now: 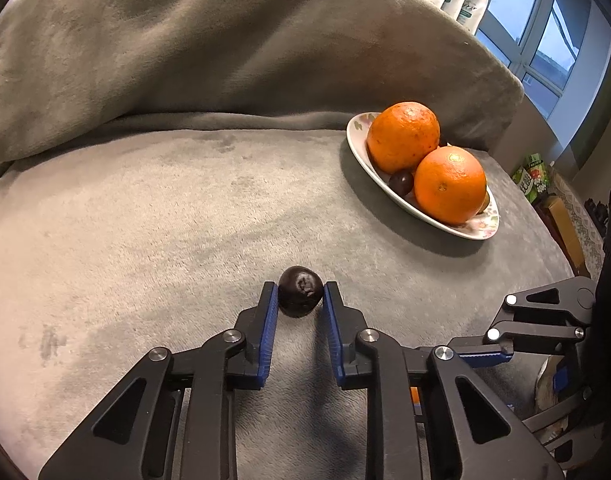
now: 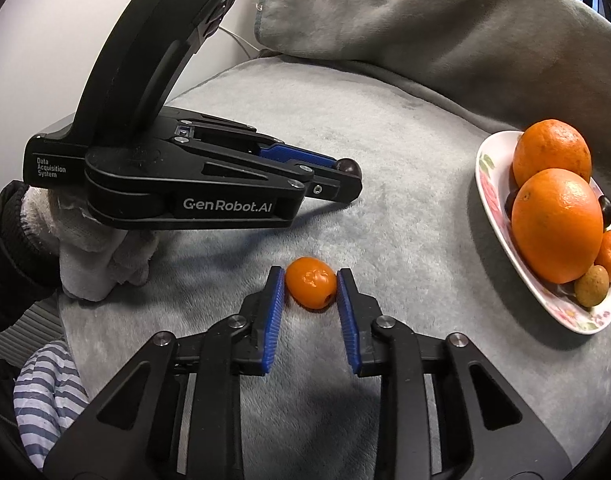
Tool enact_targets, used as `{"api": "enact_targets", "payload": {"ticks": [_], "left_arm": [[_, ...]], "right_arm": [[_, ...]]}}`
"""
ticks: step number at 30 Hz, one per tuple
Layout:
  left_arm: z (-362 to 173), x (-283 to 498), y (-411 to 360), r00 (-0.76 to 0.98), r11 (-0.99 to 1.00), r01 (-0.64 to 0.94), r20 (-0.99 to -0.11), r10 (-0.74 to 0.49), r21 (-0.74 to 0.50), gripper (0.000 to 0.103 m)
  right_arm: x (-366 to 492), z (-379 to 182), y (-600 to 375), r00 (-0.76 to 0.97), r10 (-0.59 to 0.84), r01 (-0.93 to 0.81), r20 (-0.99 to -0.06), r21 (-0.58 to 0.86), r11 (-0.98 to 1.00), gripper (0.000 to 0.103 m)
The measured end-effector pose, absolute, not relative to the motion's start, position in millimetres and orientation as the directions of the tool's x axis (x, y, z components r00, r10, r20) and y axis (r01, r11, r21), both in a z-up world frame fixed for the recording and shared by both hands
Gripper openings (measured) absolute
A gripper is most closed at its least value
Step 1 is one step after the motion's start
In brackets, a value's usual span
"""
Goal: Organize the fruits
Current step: 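Carry the tangerine to the plate with the right tool while the left tool carries the plum there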
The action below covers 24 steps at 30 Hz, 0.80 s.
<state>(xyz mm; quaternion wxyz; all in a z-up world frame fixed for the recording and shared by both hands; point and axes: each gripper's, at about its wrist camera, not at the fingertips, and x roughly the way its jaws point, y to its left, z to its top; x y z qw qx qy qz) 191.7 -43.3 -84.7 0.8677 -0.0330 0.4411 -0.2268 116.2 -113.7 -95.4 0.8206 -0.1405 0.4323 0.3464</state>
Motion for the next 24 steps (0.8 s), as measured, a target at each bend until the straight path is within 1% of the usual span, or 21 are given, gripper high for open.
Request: {"api": "enact_targets", "payload": {"ticks": [9,24], "left_arm": [[-80,191,-42,0.522,0.895,0.362,-0.739,-0.425,-0.259,0.02],[-52,189,-56,0.553,0.877,0.399,-0.694,-0.462,-0.267,0.02]], "right_arm": [[111,-86,-124,0.408,0.461,-0.674,-0.788,0.08,0.734,0.027],[108,-46,-174,0.512,0.462,-0.606,-0.724,0.077,0.792,0.027]]}}
